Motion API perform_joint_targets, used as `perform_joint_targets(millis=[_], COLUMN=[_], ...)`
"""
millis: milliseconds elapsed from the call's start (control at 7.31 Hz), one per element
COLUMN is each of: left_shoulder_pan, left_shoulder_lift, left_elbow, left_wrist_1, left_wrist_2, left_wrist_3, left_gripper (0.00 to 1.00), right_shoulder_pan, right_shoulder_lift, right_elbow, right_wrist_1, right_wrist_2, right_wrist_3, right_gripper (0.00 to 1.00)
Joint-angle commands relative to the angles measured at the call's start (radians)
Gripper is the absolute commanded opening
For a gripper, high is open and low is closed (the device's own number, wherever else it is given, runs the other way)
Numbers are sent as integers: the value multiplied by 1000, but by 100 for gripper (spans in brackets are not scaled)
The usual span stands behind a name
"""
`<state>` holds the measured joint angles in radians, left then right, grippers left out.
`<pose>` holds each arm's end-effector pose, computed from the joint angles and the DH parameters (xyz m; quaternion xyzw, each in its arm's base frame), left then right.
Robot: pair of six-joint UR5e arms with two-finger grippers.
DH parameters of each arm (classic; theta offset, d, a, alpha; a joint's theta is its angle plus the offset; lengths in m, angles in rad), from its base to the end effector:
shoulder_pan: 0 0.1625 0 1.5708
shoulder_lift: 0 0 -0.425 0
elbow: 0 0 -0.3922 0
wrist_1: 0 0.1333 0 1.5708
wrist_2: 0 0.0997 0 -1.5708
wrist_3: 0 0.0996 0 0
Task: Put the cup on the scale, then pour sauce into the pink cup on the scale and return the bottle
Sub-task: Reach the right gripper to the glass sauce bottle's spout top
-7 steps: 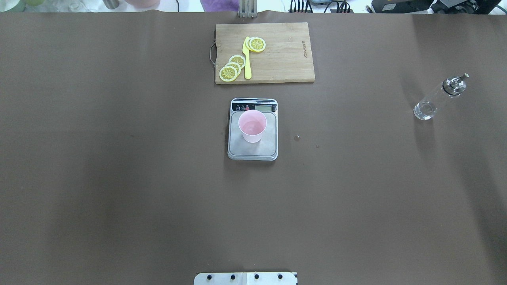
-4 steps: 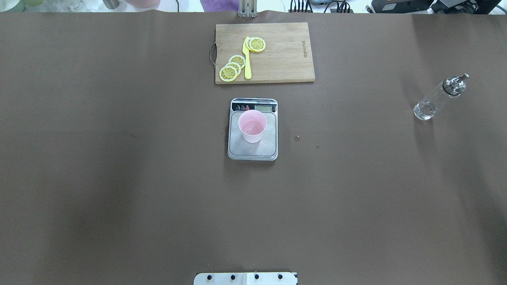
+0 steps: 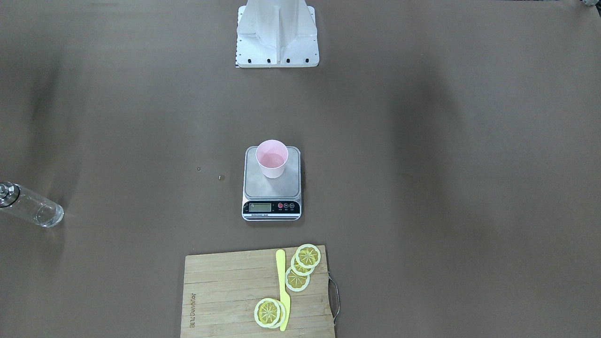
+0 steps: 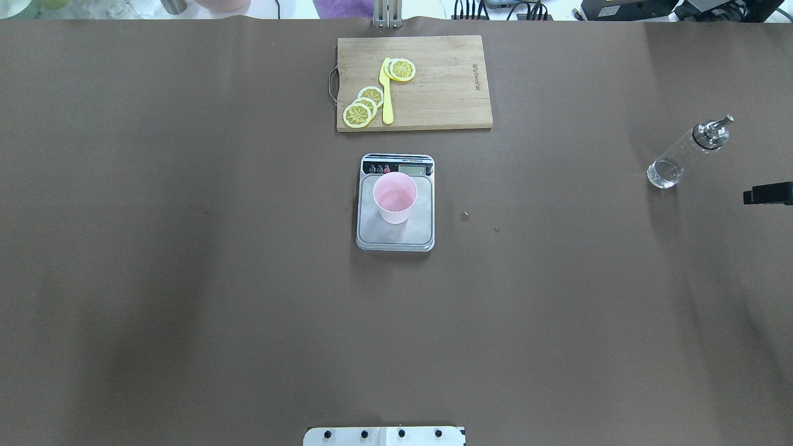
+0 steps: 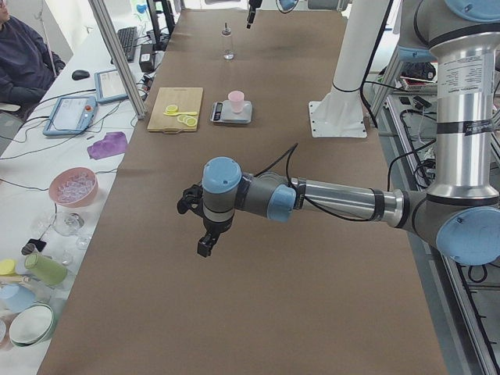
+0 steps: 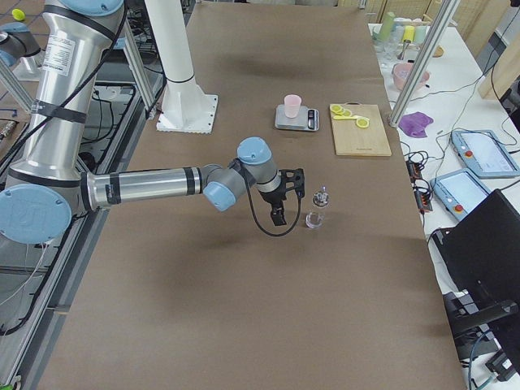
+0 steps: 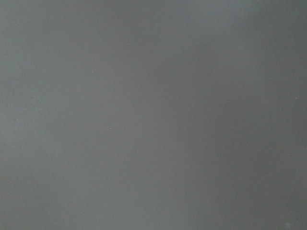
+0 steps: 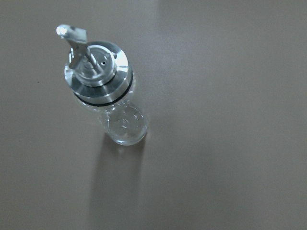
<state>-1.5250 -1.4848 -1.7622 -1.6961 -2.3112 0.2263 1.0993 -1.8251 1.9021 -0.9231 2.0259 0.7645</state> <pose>-0.0446 -0.4699 0.5934 0.1393 0.3483 0.1669 0.9119 -0.1101 -0.4131 0.5446 0.1592 -0.3720 0.0539 0.9129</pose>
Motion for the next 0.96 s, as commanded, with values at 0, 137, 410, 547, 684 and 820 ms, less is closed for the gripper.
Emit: perform_joint_targets(millis=[0,137,410,547,684,820], left_shoulder_pan=[3,2,2,2,2,2], left_shoulder_lift=[-18,-8,-5,-5,-5,-5], left_elbow=[33,20,20,20,18,18], left_wrist_1=[120,145,131,130,122,121], left_wrist_2=[1,-2,0,0,3,3], left_wrist_3=[-2,5,7,7,7,7], left_gripper=[98,98,98,98,98,98], right_shoulder_pan=[-42,-71,-151,-183,-212,-231], right_shoulder_lift=[6,6,29,65,97,107], right_elbow=[-1,-3,-73,-131,-182,-214], right_wrist_1=[15,35,134,221,266,292], right_wrist_2=[-58,-106,-211,-243,-284,-320], right_wrist_3=[7,7,51,120,127,128], right_gripper=[100,100,100,100,100,100])
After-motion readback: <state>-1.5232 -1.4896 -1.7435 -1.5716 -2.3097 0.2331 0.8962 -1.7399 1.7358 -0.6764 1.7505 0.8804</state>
